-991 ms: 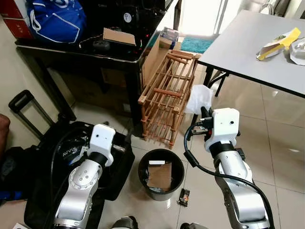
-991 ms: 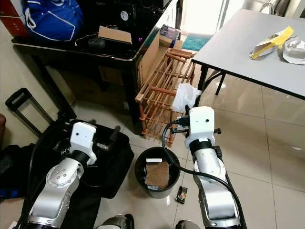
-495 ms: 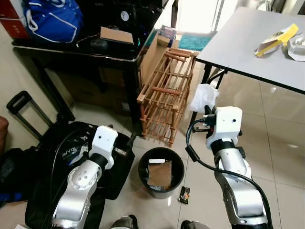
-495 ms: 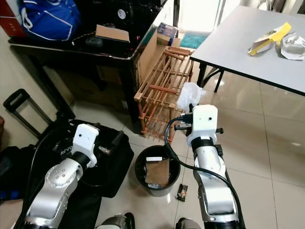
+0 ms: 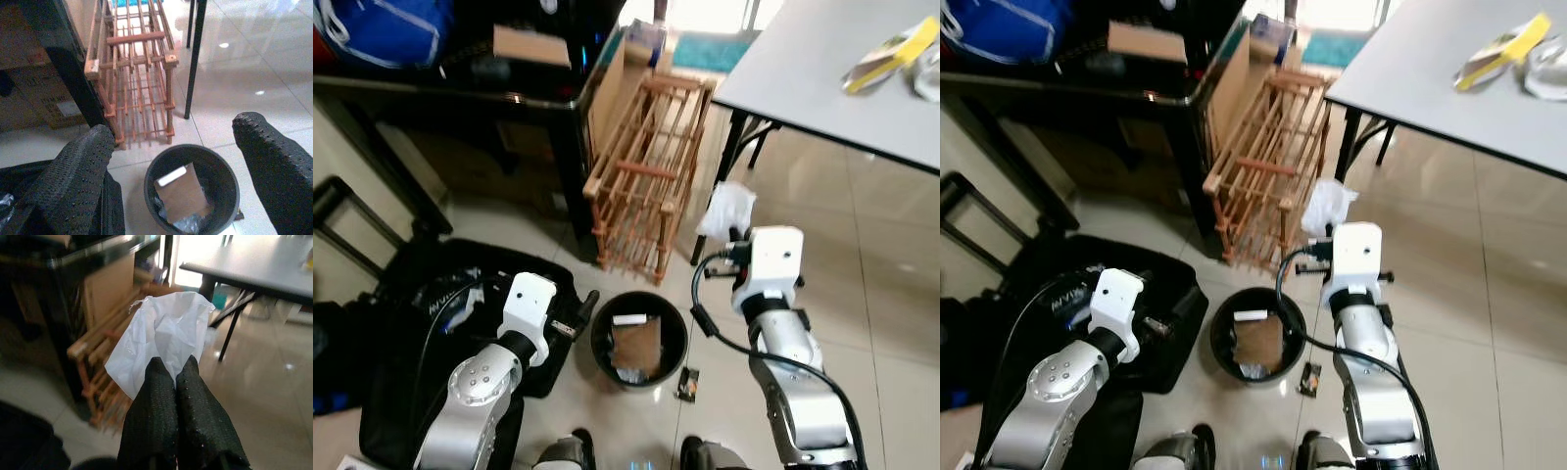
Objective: Picking trash to rubbish bin
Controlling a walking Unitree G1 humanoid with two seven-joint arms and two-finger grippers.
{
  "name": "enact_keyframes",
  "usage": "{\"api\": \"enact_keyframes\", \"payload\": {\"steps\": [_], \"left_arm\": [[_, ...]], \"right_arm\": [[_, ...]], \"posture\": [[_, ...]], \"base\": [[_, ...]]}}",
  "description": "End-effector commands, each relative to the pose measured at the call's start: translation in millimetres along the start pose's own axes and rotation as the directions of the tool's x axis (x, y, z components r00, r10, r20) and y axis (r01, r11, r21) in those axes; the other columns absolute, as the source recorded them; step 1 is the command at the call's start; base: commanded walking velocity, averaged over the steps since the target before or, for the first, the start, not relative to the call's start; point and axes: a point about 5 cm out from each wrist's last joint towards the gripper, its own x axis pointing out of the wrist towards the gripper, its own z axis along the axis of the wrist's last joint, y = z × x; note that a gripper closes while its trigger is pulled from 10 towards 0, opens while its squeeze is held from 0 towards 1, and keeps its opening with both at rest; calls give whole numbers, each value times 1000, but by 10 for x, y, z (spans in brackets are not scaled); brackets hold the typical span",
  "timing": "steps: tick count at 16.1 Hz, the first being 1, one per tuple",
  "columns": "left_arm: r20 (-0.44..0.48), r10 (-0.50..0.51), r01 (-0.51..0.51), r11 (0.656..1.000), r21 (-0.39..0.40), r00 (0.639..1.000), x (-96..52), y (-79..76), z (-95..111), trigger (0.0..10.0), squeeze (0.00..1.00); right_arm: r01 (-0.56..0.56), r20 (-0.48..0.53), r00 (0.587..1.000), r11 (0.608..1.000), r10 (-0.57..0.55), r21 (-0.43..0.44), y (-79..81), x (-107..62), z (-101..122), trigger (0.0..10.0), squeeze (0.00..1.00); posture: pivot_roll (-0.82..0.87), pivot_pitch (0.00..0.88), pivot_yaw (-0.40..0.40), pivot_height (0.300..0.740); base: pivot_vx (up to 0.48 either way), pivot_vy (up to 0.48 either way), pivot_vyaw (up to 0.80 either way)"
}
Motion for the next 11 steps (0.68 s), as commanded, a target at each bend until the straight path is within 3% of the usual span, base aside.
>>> {"api": "enact_keyframes", "payload": {"steps": [1, 4, 5, 7, 9, 11], "left_arm": [[-19, -3, 3, 1000, 7, 1000, -66, 6, -31, 10000, 0], [-60, -14, 15, 1000, 12, 998, -153, -4, -75, 10000, 0], [-84, -93, 93, 996, -11, 992, -205, -81, -111, 10000, 0], [-124, -207, 203, 978, -41, 970, -320, -201, -169, 10000, 0], [-137, -197, 192, 980, -50, 971, -360, -192, -189, 10000, 0], [-160, -200, 195, 980, -45, 967, -407, -180, -222, 10000, 0]], "right_arm": [[-13, -40, 999, 1000, 13, 10, 12, -26, -103, 10000, 0], [11, -184, 983, 998, 0, 54, -22, -50, -358, 10000, 0], [-6, -235, 972, 999, 18, 50, -18, -73, -471, 10000, 0], [-26, -228, 973, 998, 38, 55, 9, -105, -513, 10000, 0], [-53, -197, 978, 998, 61, 46, 48, -104, -478, 10000, 0], [-56, -228, 972, 998, 64, 41, 75, -112, -527, 10000, 0]], "posture": [[49, 300, 50, 740], [75, 332, 46, 740], [89, 344, 43, 740], [114, 361, 42, 740], [123, 368, 40, 740], [125, 370, 39, 740]], "base": [[0, 0, 0], [0, 0, 0], [0, 0, 0], [0, 0, 0], [0, 0, 0], [0, 0, 0]]}}
